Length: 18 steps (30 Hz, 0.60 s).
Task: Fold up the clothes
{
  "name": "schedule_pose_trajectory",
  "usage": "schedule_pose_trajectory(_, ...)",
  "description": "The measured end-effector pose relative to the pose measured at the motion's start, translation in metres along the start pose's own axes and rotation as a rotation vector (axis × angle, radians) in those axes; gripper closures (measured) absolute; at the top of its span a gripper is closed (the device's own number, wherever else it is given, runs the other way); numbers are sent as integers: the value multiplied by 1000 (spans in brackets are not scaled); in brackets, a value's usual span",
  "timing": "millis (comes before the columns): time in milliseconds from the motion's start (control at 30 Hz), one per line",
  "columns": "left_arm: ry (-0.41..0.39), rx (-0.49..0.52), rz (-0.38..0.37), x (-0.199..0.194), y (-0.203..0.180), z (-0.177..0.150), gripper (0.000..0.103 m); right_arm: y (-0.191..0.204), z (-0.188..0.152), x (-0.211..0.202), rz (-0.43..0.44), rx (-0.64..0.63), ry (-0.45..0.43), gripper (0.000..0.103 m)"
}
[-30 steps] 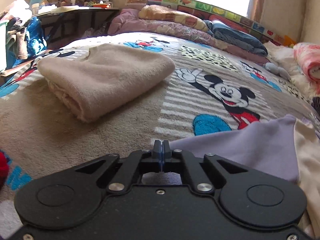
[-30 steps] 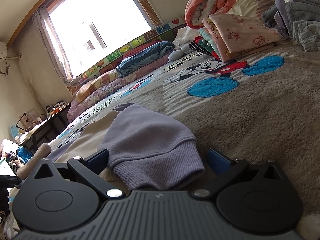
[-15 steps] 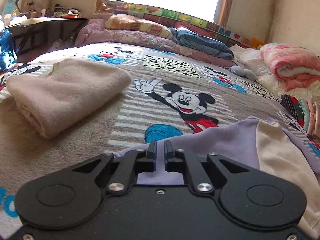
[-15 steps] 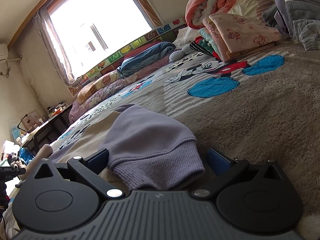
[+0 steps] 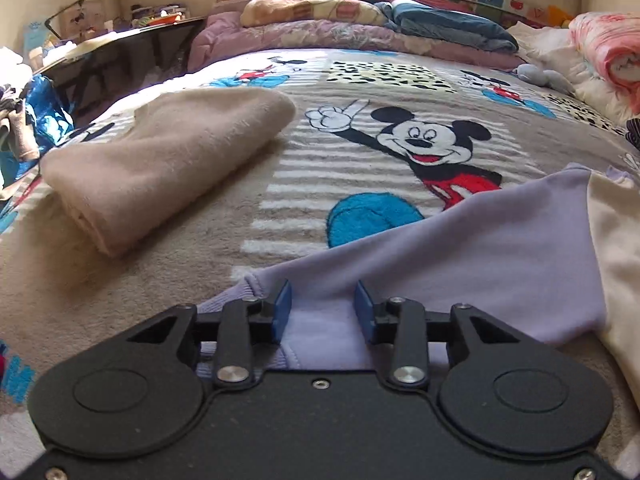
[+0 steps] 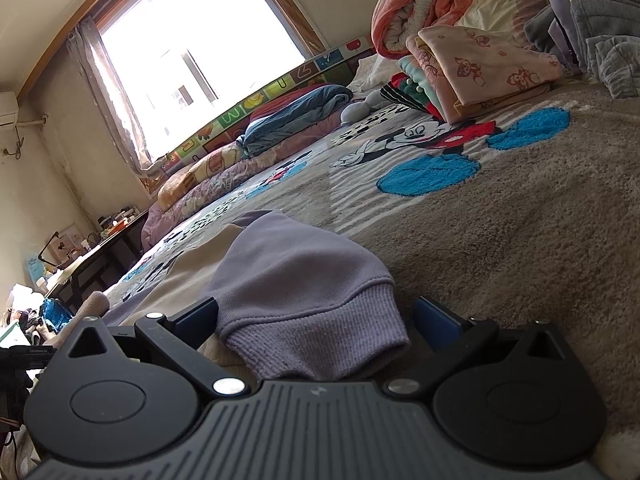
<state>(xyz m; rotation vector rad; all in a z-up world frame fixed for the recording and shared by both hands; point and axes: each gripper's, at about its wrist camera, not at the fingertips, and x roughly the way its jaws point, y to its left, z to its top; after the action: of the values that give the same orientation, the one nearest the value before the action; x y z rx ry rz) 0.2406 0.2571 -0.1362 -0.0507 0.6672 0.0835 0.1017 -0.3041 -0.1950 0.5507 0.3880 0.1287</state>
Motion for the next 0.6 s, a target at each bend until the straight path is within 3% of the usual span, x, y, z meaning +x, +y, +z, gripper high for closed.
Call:
schedule_pose_trajectory(33, -16, -12, 18, -1, 0, 1, 68, 0, 0, 0, 0, 0, 0, 0)
schedule_pose_trajectory(167, -105, -68, -136, -17, -14, 14, 68, 1, 0, 1, -8, -5, 3, 0)
schedule_pose_trajectory(333, -21, -81, -295, 14, -52, 29, 68, 3, 0, 1, -13, -11, 6, 0)
schedule_pose_trajectory(400, 46, -98, -156, 42, -59, 29, 69, 4, -1, 1, -12, -10, 5, 0)
schedule_pose_trajectory(433, 45, -158, -94, 47, -49, 30, 83, 3, -1, 0, -9, -9, 4, 0)
schedule_pose_trajectory(467, 41, -222, -33, 51, -38, 32, 87, 3, -1, 0, -7, -7, 3, 0)
schedule_pose_trajectory(500, 31, -298, -22, 48, -26, 36, 87, 3, -1, 0, -5, -6, 2, 0)
schedule_pose_trajectory(600, -10, -250, -58, 37, -37, 47, 85, 2, 0, 0, -3, -4, 0, 0)
